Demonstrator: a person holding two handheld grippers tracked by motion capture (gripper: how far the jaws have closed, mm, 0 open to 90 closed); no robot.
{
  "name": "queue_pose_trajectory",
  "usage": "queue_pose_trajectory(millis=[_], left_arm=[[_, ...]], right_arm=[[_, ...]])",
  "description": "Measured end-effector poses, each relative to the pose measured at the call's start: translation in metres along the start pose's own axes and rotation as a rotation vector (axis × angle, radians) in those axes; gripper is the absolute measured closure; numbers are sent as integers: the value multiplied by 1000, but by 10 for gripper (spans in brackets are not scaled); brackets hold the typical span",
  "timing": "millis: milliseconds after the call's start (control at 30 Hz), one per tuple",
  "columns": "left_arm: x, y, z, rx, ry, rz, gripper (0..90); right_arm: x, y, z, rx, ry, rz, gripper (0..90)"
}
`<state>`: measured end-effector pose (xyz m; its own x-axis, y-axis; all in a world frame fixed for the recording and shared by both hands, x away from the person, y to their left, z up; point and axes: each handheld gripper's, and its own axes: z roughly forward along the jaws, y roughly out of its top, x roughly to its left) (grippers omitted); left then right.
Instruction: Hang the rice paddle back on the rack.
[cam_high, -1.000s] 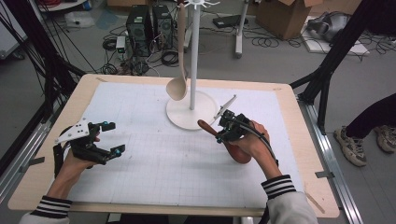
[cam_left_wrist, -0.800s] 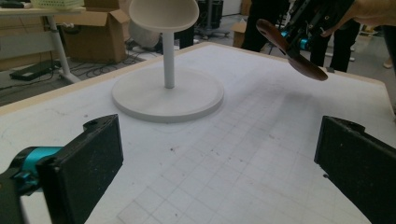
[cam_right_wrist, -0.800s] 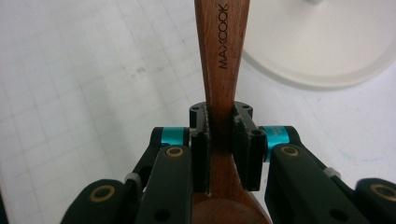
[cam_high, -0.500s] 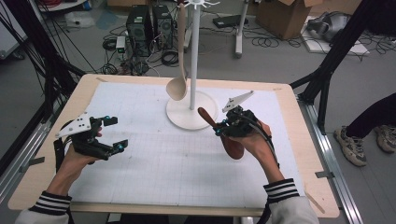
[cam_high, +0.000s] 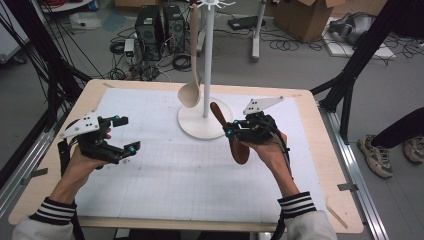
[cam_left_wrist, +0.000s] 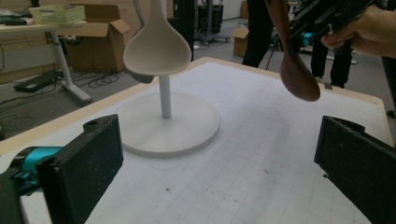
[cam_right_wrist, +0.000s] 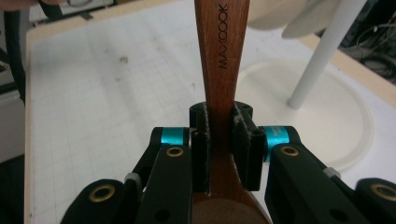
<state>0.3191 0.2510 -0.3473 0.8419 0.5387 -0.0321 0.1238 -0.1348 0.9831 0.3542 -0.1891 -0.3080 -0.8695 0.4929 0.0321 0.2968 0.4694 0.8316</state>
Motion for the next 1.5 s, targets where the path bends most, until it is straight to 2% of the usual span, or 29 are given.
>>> queue_pose_trajectory(millis=[167,433,733,933,1133,1433,1500], left_arm=[[-4,14,5,-4,-5,26,17],[-9,26,11,-7,-13,44,17],[-24,50,35,-16,-39,65,17],[-30,66,47,-35,-50,59,17],[-37,78,62,-40,-72,45,17],[-45,90,82,-28,-63,28,28],[-46,91,84,-34,-75,29,58]], right_arm=[[4,5,1,-55,9,-6,792],[10,11,3,-93,20,-17,792],[20,21,13,-143,26,-36,792],[26,29,20,-163,28,-49,792],[32,35,26,-178,53,-56,792],[42,44,36,-206,82,-79,791],[43,45,36,-209,81,-82,791]])
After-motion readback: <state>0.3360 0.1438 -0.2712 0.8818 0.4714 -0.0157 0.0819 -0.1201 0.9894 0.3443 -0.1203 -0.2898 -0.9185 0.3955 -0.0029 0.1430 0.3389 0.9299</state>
